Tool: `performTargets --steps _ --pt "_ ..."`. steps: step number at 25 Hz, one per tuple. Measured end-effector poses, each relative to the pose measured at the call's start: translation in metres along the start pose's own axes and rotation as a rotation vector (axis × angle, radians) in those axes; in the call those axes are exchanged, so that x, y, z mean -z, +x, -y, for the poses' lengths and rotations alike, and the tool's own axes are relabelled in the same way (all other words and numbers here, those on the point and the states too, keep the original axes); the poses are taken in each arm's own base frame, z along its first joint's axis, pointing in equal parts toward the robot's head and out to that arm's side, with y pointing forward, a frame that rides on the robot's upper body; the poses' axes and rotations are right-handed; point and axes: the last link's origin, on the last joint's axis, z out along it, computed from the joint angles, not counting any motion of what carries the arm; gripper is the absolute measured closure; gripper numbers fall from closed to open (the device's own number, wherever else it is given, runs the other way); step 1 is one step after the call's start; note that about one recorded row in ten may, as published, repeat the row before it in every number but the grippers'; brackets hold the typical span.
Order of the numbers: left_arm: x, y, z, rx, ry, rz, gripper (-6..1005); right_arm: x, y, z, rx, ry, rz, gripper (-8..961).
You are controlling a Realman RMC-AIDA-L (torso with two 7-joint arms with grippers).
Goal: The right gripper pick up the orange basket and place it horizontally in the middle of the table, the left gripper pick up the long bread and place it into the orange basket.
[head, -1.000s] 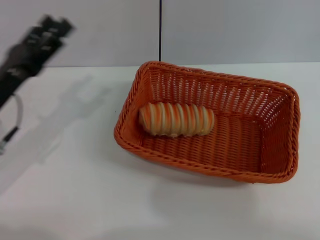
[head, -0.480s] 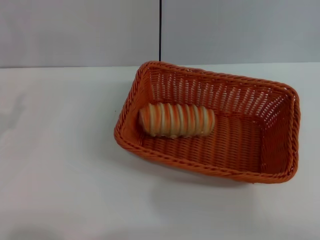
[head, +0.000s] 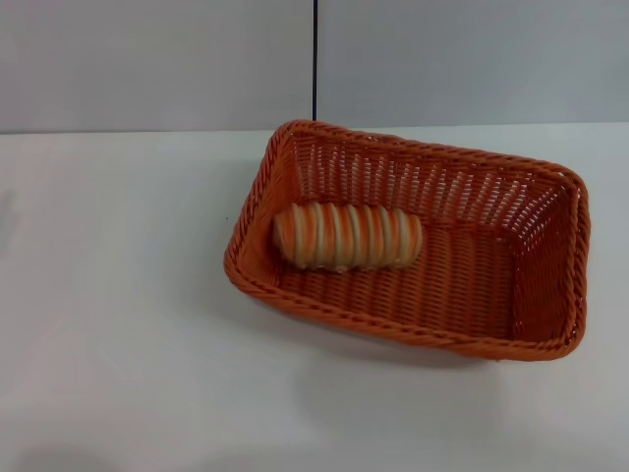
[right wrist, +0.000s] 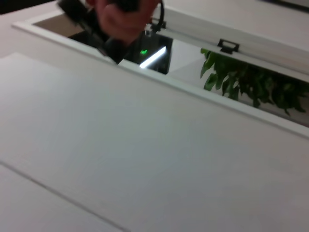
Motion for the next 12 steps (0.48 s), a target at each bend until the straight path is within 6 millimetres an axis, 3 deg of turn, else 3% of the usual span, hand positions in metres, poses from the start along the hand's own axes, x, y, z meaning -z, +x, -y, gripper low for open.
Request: performTargets --steps 12 --pt "0.000 -0.004 -0.001 -0.012 0.018 0.001 162 -0.011 0.023 -0.027 0.277 -0.270 -0.287 387"
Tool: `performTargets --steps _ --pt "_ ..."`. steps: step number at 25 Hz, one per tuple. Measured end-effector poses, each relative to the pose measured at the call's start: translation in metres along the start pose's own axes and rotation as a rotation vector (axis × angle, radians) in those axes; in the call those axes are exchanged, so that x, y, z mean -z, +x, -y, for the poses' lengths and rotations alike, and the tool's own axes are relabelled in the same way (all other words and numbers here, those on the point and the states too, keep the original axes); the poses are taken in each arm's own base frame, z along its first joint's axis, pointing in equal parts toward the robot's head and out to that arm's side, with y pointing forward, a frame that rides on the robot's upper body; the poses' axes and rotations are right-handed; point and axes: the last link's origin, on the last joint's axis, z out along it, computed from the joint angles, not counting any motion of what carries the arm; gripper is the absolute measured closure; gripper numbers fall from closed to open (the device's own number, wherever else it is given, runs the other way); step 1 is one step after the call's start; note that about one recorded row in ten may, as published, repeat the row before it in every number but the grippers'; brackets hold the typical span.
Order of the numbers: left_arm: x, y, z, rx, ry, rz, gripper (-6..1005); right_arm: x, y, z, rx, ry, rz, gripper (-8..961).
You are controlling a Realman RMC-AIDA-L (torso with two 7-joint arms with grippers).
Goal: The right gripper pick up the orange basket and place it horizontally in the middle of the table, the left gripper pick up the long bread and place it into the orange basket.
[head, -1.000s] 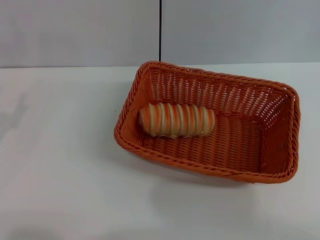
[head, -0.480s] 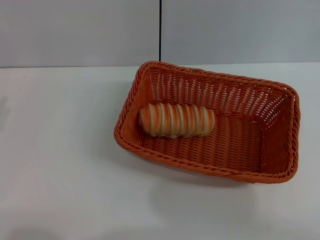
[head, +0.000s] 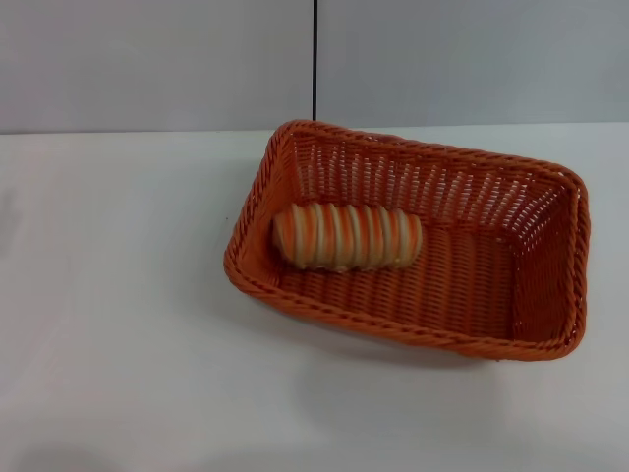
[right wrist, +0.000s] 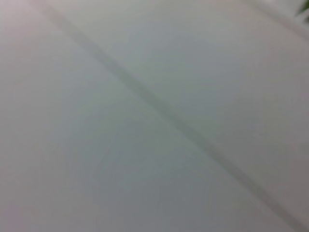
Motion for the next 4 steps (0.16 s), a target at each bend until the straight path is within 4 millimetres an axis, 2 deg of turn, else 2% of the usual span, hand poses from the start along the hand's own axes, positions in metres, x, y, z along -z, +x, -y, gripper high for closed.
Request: performTargets --steps 4 --pt "0.001 -0.001 -0.001 -0.048 0.004 0.004 162 -0.012 0.005 -0.016 0.082 -0.164 -0.121 387"
